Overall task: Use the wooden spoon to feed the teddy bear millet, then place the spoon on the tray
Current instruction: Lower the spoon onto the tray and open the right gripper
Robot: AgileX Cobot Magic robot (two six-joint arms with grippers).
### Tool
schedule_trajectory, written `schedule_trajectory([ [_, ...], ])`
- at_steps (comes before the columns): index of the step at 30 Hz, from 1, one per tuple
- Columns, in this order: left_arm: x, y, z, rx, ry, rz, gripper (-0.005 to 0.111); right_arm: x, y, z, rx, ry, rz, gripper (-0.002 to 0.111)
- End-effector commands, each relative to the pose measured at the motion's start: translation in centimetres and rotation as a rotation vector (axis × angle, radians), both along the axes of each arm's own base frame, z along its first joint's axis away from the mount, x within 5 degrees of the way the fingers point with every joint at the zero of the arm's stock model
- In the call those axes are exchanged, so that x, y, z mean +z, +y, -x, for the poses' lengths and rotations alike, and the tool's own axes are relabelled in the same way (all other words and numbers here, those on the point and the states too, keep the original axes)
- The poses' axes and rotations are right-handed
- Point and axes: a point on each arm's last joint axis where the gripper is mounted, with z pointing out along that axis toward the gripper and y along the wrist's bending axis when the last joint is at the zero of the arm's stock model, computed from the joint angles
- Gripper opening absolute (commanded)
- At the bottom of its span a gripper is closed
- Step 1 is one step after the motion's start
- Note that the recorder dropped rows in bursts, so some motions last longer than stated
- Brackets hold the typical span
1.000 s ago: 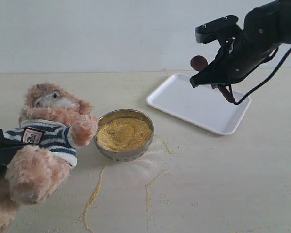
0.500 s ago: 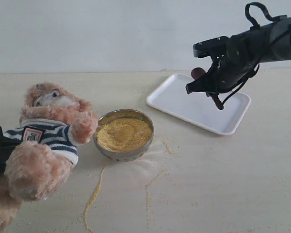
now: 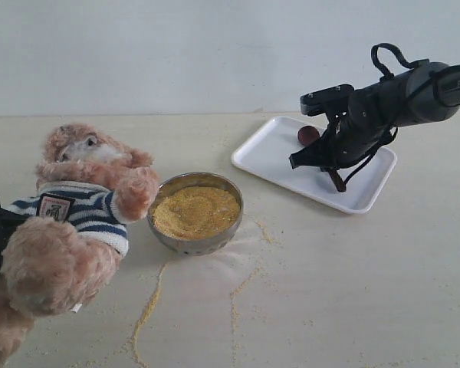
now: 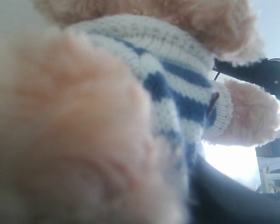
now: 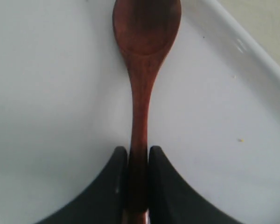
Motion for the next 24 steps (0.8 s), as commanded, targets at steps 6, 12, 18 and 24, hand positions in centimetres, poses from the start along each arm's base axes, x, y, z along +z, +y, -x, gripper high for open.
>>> schedule_trajectory([
  [6, 0.4, -0.2, -0.1, -0.003, -0.015, 0.035, 0.005, -0.3, -0.3, 0.0, -0.010, 0.025, 0.014, 0.043],
  [12, 0.3, -0.2, -0.1, 0.000, -0.012, 0.030, 0.005, 1.1, -0.7, 0.5, -0.016, 0.065, 0.043, 0.043],
  [18, 0.3, -0.2, -0.1, -0.003, -0.018, 0.026, 0.005, 8.5, -1.1, 1.6, -0.021, -0.030, 0.031, 0.043],
  [24, 0.3, -0.1, -0.2, -0.010, -0.036, 0.003, 0.005, 17.5, -3.7, 5.3, -0.029, -0.087, 0.206, 0.032],
])
